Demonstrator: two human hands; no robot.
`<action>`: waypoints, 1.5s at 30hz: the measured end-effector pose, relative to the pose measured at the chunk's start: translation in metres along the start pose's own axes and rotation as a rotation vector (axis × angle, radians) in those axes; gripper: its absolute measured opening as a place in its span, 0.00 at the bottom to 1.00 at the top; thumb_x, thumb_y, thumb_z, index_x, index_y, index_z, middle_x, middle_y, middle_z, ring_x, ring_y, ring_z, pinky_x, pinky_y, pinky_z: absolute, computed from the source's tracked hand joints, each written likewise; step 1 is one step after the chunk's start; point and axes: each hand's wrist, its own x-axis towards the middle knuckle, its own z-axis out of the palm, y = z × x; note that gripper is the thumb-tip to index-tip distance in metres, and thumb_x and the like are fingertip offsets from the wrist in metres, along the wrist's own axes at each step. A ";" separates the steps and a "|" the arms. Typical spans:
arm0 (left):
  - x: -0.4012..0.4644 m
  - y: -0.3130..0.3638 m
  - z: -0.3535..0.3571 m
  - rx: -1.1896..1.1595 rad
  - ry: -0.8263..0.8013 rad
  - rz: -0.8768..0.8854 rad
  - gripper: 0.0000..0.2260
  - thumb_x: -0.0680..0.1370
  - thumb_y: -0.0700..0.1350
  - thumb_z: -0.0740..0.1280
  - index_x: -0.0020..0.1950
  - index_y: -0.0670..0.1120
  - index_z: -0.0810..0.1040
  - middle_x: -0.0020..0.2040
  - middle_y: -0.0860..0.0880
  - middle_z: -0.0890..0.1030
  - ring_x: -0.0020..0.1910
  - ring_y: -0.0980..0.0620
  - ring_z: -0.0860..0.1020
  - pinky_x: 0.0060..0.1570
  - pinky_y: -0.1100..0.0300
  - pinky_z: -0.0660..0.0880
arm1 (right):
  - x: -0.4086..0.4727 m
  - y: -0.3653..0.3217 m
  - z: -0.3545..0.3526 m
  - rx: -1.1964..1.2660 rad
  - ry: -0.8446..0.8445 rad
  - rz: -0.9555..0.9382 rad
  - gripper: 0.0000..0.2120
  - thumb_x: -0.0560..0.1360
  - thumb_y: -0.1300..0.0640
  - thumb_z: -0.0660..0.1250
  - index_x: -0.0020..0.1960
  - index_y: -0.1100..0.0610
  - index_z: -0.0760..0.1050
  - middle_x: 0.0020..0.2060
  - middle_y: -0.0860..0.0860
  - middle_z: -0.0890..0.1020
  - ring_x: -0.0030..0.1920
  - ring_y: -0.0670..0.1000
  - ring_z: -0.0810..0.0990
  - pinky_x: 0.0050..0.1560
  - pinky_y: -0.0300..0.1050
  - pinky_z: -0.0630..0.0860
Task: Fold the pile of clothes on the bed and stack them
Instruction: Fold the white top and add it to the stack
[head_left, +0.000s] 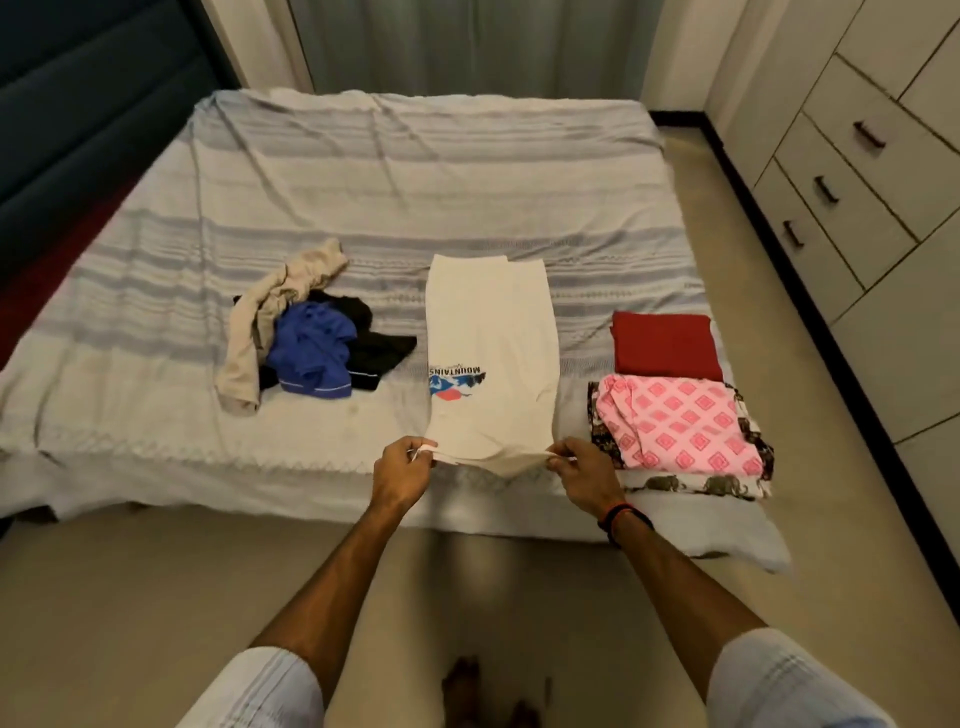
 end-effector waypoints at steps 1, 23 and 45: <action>-0.007 -0.007 0.000 0.010 -0.010 -0.009 0.04 0.78 0.43 0.67 0.50 0.47 0.82 0.49 0.47 0.84 0.50 0.47 0.82 0.56 0.49 0.79 | -0.008 0.005 0.005 -0.007 -0.003 0.013 0.06 0.76 0.61 0.69 0.51 0.60 0.82 0.48 0.55 0.84 0.49 0.51 0.79 0.47 0.40 0.68; -0.008 -0.028 0.013 -0.099 -0.011 -0.212 0.06 0.77 0.42 0.68 0.50 0.44 0.83 0.46 0.46 0.85 0.46 0.49 0.84 0.49 0.56 0.81 | -0.021 0.016 0.012 0.051 -0.085 0.095 0.04 0.76 0.62 0.70 0.50 0.58 0.81 0.45 0.51 0.81 0.49 0.51 0.79 0.49 0.43 0.74; 0.281 0.069 0.059 -0.158 -0.226 -0.151 0.31 0.78 0.43 0.70 0.77 0.46 0.59 0.71 0.50 0.69 0.69 0.50 0.70 0.70 0.51 0.68 | 0.284 -0.049 0.011 0.090 -0.012 0.238 0.26 0.76 0.59 0.71 0.71 0.58 0.67 0.65 0.56 0.76 0.61 0.57 0.78 0.64 0.49 0.73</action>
